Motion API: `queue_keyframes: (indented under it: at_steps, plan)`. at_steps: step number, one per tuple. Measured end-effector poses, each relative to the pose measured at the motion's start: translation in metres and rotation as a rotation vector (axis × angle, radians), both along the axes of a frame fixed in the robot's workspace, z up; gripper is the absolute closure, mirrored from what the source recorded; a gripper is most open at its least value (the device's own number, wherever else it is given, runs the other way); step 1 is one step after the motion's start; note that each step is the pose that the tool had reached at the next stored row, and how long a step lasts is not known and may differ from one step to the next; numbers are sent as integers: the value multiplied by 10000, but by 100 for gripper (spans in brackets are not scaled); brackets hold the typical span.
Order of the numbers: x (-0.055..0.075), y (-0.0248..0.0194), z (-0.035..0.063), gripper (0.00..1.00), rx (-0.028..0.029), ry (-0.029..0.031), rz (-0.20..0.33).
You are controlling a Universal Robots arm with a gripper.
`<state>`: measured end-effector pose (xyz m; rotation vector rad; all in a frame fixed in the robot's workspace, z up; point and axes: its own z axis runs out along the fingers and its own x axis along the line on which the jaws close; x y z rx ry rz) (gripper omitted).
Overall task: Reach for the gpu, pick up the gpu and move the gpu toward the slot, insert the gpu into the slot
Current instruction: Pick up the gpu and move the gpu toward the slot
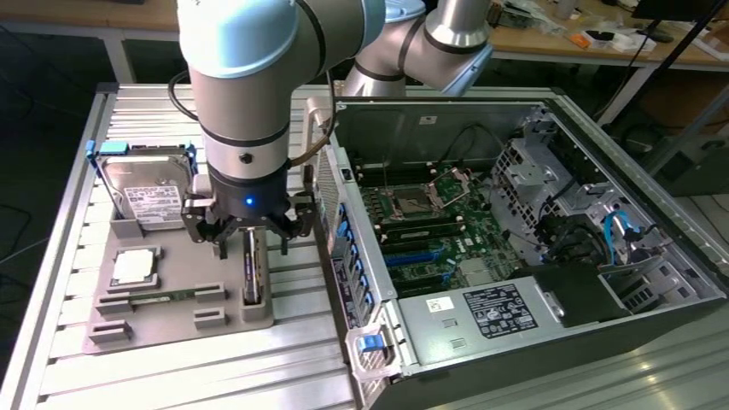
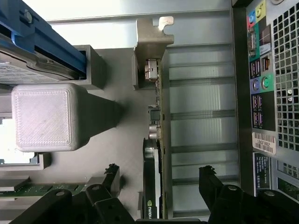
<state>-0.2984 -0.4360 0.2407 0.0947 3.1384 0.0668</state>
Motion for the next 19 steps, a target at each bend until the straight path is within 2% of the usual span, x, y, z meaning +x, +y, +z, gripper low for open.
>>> queue_keyframes:
  at_steps: [11,14,19]
  plan:
    - [0,0,0,21,0,0,1]
    - [0,0,0,3,0,0,0]
    - [0,0,0,1,0,0,0]
